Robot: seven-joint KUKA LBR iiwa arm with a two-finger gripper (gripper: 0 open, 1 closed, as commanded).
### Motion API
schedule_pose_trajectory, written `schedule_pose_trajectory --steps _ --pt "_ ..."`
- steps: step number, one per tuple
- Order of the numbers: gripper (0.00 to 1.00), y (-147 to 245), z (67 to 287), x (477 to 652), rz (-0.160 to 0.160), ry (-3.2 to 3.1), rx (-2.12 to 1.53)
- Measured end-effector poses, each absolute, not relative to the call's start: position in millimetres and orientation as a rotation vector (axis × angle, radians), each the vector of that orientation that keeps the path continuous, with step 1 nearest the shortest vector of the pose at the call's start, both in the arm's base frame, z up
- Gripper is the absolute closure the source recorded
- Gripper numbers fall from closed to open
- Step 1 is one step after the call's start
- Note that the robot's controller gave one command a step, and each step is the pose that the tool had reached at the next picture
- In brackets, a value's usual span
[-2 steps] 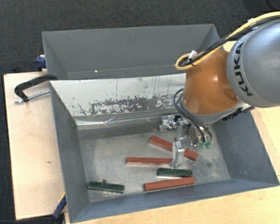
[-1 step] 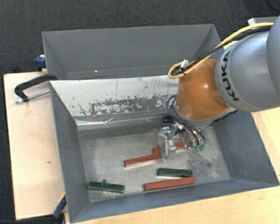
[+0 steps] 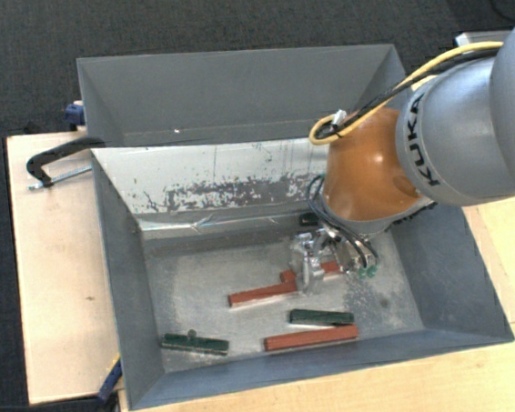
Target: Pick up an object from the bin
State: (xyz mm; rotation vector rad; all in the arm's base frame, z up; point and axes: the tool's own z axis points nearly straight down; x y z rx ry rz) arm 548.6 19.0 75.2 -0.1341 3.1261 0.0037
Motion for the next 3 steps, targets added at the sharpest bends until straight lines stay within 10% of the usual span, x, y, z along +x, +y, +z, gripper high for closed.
schedule_pose_trajectory --steps 1,2,3 --pt "0.0 38.9 84.5 580.2 0.002 3.099 -0.462" --pt "1.0 38.5 84.0 579.6 0.002 3.102 -0.46" --pt "1.0 38.5 84.0 579.6 0.002 3.102 -0.461"
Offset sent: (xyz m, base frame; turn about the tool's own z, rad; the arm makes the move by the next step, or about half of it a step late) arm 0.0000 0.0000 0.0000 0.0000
